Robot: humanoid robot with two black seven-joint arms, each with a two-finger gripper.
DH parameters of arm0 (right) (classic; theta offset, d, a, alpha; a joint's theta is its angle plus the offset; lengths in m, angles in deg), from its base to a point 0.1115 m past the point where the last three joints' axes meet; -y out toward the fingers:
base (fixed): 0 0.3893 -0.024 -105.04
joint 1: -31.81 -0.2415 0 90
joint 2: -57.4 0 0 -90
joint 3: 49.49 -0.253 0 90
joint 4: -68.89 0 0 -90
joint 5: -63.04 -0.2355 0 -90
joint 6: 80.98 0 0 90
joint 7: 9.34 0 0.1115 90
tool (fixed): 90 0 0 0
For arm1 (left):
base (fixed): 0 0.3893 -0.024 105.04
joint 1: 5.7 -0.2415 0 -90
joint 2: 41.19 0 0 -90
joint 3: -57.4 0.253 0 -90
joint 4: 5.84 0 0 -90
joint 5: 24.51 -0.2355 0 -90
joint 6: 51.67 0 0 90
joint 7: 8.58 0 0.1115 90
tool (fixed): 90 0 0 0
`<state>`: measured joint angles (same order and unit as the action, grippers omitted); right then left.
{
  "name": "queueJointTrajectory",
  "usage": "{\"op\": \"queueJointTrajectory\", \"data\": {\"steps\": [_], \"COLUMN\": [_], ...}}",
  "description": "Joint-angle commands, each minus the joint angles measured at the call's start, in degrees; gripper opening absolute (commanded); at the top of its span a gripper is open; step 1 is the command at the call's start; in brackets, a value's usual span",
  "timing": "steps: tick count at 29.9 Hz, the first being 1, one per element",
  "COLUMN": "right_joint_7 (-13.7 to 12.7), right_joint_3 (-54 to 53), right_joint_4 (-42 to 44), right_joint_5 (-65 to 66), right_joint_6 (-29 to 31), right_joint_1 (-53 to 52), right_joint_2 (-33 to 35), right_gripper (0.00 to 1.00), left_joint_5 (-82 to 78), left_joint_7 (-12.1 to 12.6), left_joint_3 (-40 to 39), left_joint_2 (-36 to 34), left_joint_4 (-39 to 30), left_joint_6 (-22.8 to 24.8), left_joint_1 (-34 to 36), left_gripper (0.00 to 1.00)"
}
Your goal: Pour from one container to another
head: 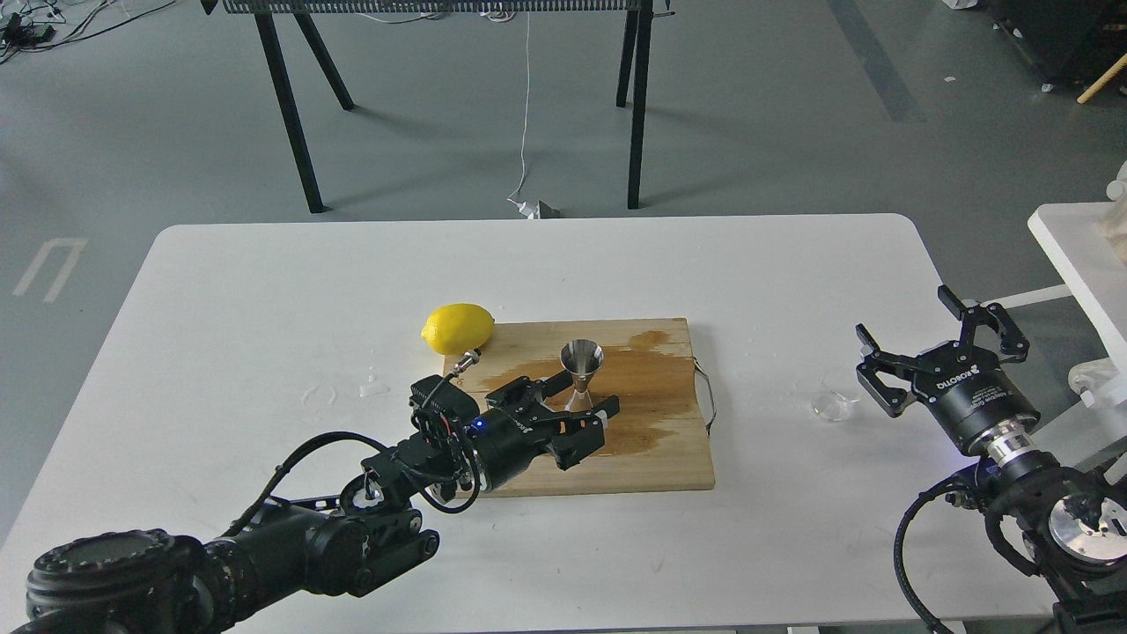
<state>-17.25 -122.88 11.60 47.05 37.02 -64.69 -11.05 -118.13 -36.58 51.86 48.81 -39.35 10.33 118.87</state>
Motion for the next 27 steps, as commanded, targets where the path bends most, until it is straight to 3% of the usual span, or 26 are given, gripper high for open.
{"op": "queueJointTrajectory", "data": {"steps": [1,21,27], "right_joint_7": [0.0,0.0,0.0], "right_joint_3": [0.0,0.0,-0.1], "right_joint_4": [-0.1,-0.1,-0.1], "right_joint_5": [0.0,0.0,0.0], "right_joint_6": [0.0,0.0,0.0], "right_joint_1": [0.0,0.0,0.0], "right_joint_2": [0.0,-0.1,0.0], "right_gripper": [0.99,0.99,0.99], "left_joint_5": [0.1,0.4,0.4], "left_joint_7": [0.0,0.0,0.0], "left_joint_3": [-0.3,-0.3,-0.5], "left_joint_2": [0.0,-4.4,-8.8], "left_joint_4": [0.0,-0.1,-6.2], "left_joint_6": [0.0,0.0,0.0], "left_joint_1": [-0.1,-0.4,-1.8], "left_gripper": [0.87,0.87,0.87]}}
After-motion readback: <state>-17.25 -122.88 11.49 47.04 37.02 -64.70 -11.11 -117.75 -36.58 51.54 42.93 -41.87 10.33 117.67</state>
